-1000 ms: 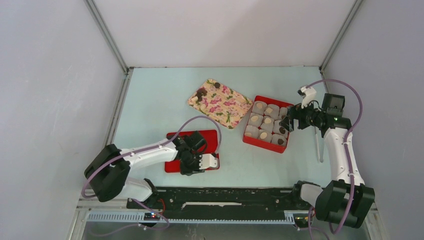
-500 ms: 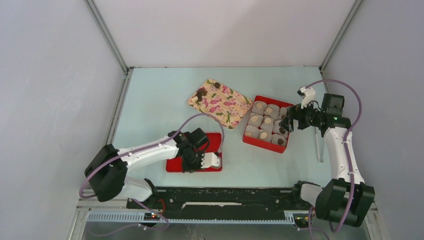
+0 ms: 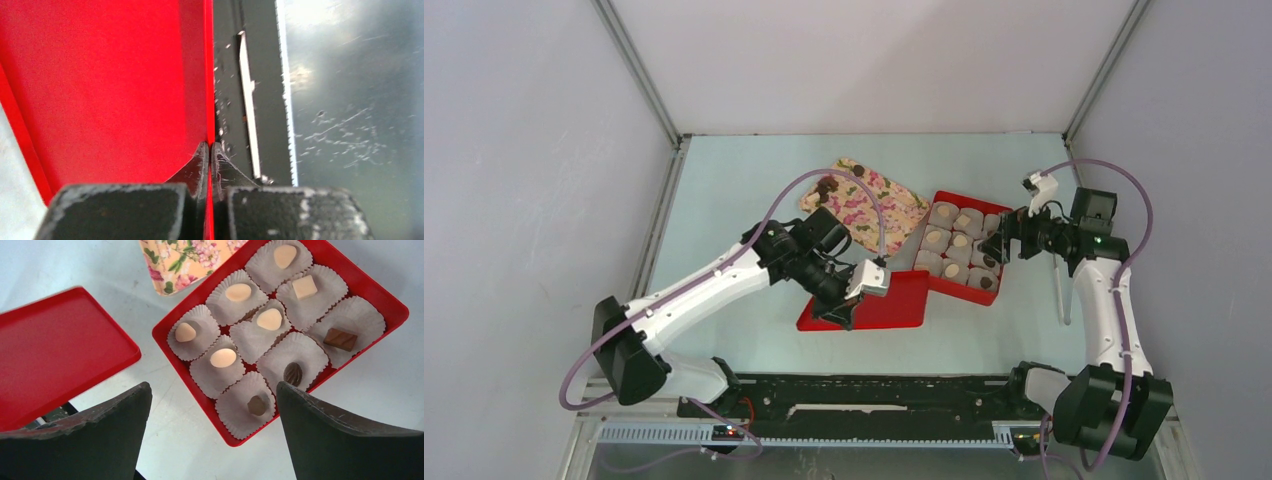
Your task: Pack the chocolate
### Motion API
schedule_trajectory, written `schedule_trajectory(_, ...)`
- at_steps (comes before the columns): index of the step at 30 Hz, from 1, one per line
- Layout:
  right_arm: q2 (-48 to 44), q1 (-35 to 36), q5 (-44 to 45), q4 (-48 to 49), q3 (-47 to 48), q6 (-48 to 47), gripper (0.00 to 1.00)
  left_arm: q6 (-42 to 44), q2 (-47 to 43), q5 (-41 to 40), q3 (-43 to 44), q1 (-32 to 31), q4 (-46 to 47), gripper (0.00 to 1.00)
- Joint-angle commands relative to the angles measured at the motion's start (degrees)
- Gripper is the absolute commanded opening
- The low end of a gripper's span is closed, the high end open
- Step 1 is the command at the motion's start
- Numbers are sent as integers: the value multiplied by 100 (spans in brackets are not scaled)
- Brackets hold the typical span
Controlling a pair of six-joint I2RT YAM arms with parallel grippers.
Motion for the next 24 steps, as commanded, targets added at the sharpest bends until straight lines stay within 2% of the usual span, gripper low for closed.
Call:
schedule_trajectory(1, -184, -200, -684, 93, 52, 165, 97, -437, 70, 1327, 559, -17, 148, 0)
schedule_trajectory(5, -265, -592, -1508, -120, 87, 38, 97, -728, 195, 1916, 789, -16, 383, 0)
schedule_trajectory(10, -300, -1365, -2953, -340, 87, -296, 98, -876, 358, 2710, 1048, 33, 652, 0)
schedule_trajectory(14, -157, -1685, -3551, -574, 87, -526, 98, -1261, 779, 3519, 1342, 63, 1144, 0)
schedule_trajectory(17, -52, -1818, -3632, -842, 87, -668, 98, -1734, 1243, 3993, 1637, 71, 1568, 0)
schedule_trajectory(21, 68, -2339, -4321, -1081, 87, -926, 98, -2513, 1627, 4219, 1876, 71, 2592, 0)
schedule_trajectory(24, 240, -2804, -5043, -1466, 86, -1214, 99, -3724, 1720, 4204, 1688, 70, 4108, 0)
